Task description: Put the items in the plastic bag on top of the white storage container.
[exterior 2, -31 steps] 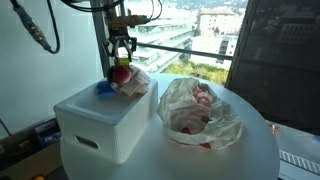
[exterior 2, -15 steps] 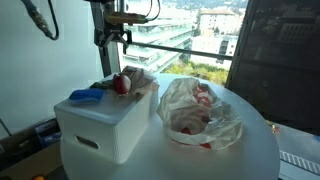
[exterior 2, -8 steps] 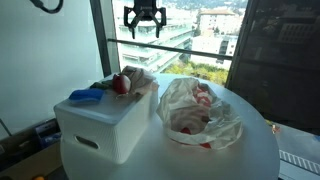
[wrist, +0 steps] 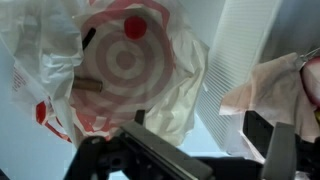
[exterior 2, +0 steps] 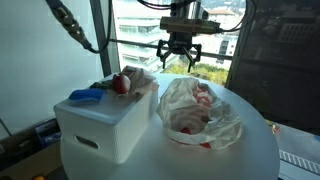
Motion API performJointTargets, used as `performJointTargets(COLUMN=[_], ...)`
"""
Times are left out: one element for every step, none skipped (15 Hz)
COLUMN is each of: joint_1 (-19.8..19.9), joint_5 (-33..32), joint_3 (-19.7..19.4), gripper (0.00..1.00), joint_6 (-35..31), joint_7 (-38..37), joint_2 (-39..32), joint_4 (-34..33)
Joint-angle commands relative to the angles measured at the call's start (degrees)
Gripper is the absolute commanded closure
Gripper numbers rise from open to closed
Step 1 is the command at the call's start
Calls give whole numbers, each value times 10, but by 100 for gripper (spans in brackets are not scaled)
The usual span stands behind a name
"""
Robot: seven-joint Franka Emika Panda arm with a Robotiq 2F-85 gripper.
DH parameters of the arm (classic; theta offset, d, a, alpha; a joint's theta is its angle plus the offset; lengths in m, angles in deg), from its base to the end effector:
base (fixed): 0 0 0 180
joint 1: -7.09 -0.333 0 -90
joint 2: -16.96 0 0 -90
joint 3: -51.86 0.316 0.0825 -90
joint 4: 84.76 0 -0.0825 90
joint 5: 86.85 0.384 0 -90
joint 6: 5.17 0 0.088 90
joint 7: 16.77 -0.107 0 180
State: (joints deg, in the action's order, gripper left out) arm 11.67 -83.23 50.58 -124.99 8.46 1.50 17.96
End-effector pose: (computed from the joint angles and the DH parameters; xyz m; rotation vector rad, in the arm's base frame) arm 0.6294 -0.0605 0.4026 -3.0644 -0.4762 -0.0635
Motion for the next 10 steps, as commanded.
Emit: performJointTargets(joint_1=[12, 15, 17, 21, 22, 25, 25, 25, 25, 24], joint_5=[0, 0, 1, 14, 0, -1, -1, -1, -1, -1], joint_3=[-15, -20, -24, -24, -17, -18, -18, -17, -16, -16], gripper=[0, 0, 0, 0, 0, 0, 0, 0, 0, 0], joint_6=[-1, -4, -18, -18, -8, -9, -9, -9, -9, -9], joint_7=[-88, -113, -139, -154, -119, -123, -122, -122, -122, -122], joint_2=[-32, -46, -59, -69, -49, -57, -61, -61, -60, -59], joint_4=[-10, -14, -15, -19, -3, -3, -3, -3, -3, -4])
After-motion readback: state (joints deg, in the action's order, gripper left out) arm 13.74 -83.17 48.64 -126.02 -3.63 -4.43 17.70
